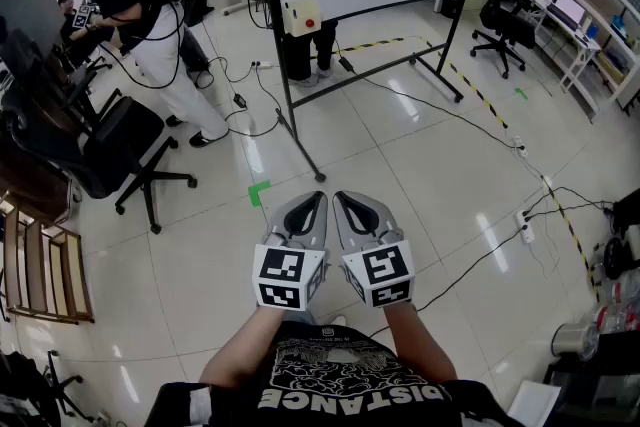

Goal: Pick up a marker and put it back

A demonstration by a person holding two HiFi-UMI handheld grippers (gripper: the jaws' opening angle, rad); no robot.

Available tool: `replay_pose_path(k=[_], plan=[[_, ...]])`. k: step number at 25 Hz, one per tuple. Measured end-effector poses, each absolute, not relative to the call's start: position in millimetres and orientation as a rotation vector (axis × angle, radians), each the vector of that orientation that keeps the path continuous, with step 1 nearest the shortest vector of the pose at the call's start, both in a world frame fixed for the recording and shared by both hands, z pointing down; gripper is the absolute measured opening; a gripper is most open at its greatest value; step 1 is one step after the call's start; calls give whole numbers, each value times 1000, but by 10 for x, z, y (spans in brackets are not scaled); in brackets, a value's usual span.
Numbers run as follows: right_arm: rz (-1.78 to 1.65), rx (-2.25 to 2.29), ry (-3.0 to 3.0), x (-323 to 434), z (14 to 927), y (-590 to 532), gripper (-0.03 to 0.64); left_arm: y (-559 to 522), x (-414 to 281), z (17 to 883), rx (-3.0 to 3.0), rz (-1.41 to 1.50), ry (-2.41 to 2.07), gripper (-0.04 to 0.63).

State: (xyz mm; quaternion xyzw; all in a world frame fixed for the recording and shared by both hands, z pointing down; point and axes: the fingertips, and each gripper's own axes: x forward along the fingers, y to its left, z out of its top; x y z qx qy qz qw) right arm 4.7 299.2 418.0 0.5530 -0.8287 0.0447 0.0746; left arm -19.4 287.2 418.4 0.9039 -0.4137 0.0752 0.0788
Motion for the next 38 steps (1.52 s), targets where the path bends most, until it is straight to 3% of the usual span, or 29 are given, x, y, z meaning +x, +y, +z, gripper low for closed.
replay_pose_path(k=[17, 38], plan=[[107, 1618, -2490, 172, 4256, 1823, 0, 1625, -87, 4205, 2676, 162, -1278, 6], [132, 1689, -2435, -460, 4052, -201, 0, -413, -652, 4067, 2685, 136, -1161, 6]])
